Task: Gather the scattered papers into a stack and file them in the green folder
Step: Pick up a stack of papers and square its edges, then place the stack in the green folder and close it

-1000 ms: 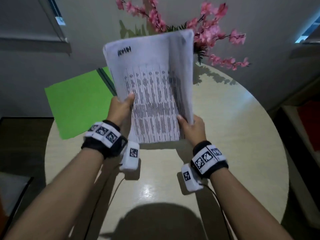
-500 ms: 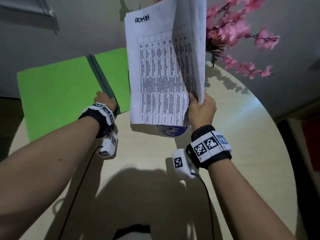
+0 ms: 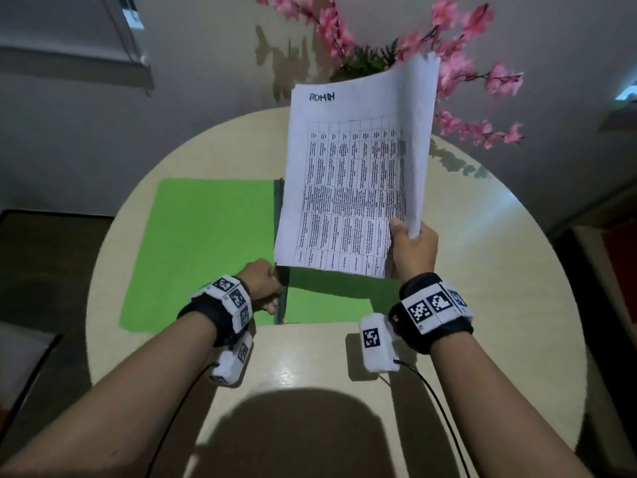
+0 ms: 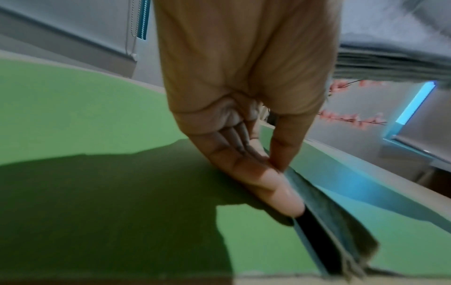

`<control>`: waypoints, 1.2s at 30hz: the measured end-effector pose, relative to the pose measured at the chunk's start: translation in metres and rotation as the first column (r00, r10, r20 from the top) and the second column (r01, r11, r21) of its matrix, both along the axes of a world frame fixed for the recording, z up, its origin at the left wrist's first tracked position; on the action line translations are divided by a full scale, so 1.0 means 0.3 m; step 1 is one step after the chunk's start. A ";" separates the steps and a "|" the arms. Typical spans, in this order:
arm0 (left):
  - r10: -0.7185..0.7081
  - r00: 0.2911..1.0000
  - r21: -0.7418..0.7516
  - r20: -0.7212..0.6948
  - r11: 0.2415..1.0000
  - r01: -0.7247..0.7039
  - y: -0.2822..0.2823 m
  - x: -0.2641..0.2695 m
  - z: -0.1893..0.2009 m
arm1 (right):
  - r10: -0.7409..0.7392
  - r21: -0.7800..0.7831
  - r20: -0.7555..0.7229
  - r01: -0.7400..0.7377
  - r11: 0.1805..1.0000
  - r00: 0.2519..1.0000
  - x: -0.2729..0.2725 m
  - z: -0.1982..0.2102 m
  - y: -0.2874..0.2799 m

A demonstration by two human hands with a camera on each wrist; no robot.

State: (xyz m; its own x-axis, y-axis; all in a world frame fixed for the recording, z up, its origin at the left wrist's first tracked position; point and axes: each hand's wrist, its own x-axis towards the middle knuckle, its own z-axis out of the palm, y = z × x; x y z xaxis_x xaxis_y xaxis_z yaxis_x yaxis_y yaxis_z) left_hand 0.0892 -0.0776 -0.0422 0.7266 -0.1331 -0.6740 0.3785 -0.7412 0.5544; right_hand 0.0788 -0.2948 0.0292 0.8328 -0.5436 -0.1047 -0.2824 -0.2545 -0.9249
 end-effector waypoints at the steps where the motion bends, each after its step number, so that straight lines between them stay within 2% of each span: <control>1: -0.019 0.999 -0.027 -0.029 0.999 0.018 -0.001 -0.049 -0.001 | -0.026 0.037 -0.032 0.028 0.999 0.999 -0.044 -0.016 -0.014; 5: -0.177 0.971 -0.078 -0.161 0.983 0.166 -0.016 -0.217 0.001 | -0.085 0.169 -0.182 0.117 0.979 0.980 -0.244 -0.088 -0.075; 9: -0.322 0.904 0.055 -0.281 0.935 0.351 -0.041 -0.301 0.029 | -0.062 0.209 -0.333 0.137 0.968 0.941 -0.409 -0.169 -0.122; 11: -0.273 0.939 0.076 -0.211 0.953 0.295 -0.052 -0.305 0.036 | -0.049 0.227 -0.379 0.144 0.963 0.924 -0.465 -0.202 -0.126; 13: -0.168 0.986 0.116 0.011 0.979 0.166 -0.059 -0.289 0.028 | -0.011 0.220 -0.400 0.108 0.969 0.916 -0.501 -0.219 -0.120; 14: -0.114 0.987 0.121 0.117 0.988 0.100 -0.061 -0.282 0.025 | 0.011 0.216 -0.407 0.085 0.973 0.913 -0.514 -0.223 -0.112; 16: -0.029 0.978 0.089 0.207 0.996 0.011 -0.066 -0.281 0.018 | 0.035 0.202 -0.422 0.056 0.978 0.906 -0.537 -0.232 -0.097; 19: 0.028 0.974 0.047 0.224 0.998 -0.040 -0.077 -0.301 0.016 | 0.003 0.161 -0.439 0.075 0.984 0.899 -0.560 -0.254 -0.084; 24: -0.033 0.968 -0.030 0.248 0.999 0.042 -0.083 -0.334 -0.001 | -0.035 0.110 -0.469 0.097 0.989 0.883 -0.582 -0.240 -0.068; 28: -0.041 0.957 -0.020 0.286 0.999 0.049 -0.089 -0.357 -0.004 | 0.020 0.028 -0.502 -0.007 1.000 0.865 -0.575 -0.220 -0.075; 32: -0.156 0.939 0.073 0.307 0.987 0.140 -0.090 -0.374 -0.027 | 0.069 -0.013 -0.552 -0.091 0.996 0.831 -0.574 -0.206 -0.084; 34: -0.208 0.935 0.128 0.288 0.976 0.178 -0.086 -0.374 -0.034 | 0.047 -0.104 -0.562 -0.127 0.986 0.826 -0.578 -0.194 -0.069; 36: -0.201 0.939 0.115 0.278 0.978 0.175 -0.071 -0.371 -0.030 | -0.034 -0.265 -0.578 -0.149 0.953 0.815 -0.578 -0.184 -0.044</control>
State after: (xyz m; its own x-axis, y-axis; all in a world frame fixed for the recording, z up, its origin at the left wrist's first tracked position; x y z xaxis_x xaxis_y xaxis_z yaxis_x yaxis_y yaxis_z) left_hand -0.0220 -0.0989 -0.0512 0.8580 -0.2362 -0.4562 0.0624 -0.8335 0.5489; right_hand -0.0946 -0.3079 -0.0261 0.7010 -0.5776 -0.4182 -0.7102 -0.5123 -0.4829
